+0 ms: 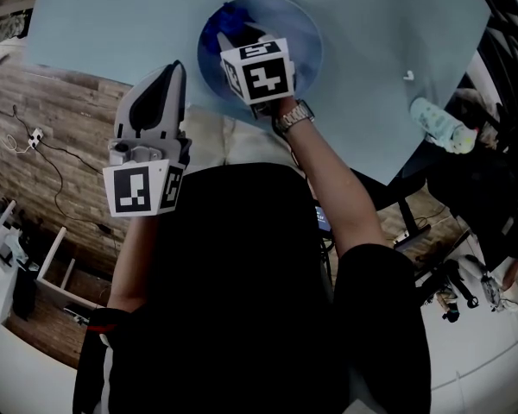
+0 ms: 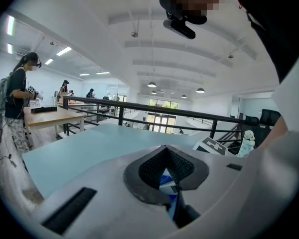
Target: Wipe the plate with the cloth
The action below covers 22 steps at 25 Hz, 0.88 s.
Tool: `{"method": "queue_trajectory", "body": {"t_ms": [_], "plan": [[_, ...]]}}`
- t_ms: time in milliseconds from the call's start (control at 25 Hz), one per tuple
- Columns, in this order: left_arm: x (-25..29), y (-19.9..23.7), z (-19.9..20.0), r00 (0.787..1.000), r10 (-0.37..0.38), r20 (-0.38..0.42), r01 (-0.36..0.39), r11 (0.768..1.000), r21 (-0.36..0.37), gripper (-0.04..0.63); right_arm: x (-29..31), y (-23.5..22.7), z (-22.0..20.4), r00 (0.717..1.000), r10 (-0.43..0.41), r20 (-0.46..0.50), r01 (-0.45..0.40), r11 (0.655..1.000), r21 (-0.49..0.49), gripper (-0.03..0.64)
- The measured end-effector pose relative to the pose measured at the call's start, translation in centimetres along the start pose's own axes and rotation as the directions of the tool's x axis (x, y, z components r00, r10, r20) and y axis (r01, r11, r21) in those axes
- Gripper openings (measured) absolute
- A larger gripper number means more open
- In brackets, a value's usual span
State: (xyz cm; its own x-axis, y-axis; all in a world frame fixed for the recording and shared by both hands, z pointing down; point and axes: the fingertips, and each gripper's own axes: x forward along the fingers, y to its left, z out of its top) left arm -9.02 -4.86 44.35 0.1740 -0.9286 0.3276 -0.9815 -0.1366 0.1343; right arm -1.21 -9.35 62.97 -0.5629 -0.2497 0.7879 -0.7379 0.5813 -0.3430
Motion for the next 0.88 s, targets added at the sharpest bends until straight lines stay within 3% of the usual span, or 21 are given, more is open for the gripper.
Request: {"method": "queue_trajectory", "body": {"t_ms": [880], "plan": [[1.2,-3.1,0.1,0.999,-0.043,0.000,0.043,0.999,0.010,0.000,-3.5,-6.6,-1.0,0.993,-0.114,0.024,0.110,0.988,0.104,0.120]]}}
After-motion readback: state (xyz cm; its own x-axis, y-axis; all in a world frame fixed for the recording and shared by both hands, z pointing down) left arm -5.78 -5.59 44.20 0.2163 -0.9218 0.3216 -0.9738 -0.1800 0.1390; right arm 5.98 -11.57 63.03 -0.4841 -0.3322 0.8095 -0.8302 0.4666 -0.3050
